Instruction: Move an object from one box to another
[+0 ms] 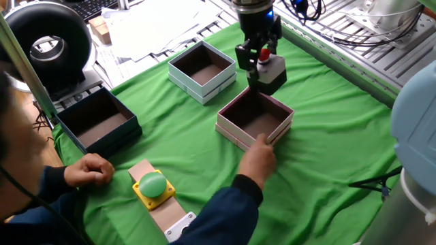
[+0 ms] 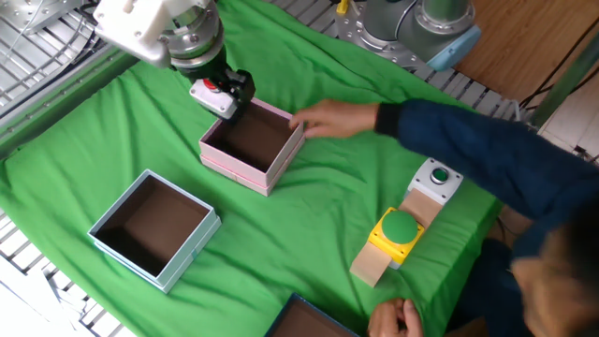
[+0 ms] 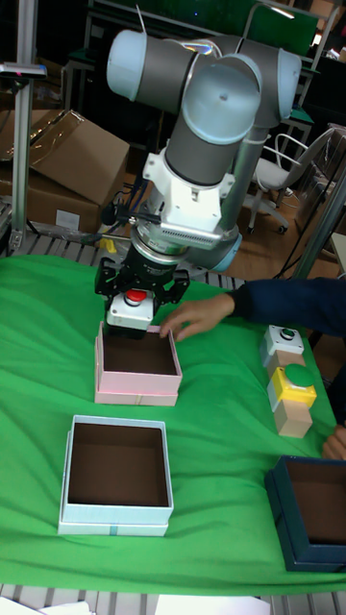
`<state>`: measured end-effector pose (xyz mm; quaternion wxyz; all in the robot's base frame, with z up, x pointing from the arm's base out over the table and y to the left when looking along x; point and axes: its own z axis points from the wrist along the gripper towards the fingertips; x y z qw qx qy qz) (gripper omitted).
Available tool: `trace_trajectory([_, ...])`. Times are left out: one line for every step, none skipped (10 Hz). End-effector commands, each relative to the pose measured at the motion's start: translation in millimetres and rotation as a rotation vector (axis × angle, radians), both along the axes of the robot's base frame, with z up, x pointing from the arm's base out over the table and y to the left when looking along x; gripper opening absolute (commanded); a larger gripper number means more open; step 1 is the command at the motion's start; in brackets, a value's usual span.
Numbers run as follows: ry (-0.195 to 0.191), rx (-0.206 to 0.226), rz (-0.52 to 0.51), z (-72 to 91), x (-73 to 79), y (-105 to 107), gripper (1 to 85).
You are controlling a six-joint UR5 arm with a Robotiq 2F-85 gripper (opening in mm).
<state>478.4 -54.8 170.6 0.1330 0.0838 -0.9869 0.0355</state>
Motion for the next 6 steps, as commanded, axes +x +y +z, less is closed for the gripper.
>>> trace_trajectory([0.001, 0.078, -0.041, -11.7, 4.0, 33, 1.3])
trace_trajectory([0.001, 0.084, -0.048, -17.4, 8.0, 44, 1.3])
trace_trajectory([0.001, 0.086, -0.041, -22.3, 10.4, 46, 1.3])
trace_trajectory([-0.003, 0.092, -0.035, -28.6, 13.6, 45, 1.3])
trace_trajectory([-0.009, 0.093, -0.027, -36.5, 18.5, 42, 1.3])
trace_trajectory([-0.004, 0.114, -0.027, -45.3, 21.4, 46, 1.3])
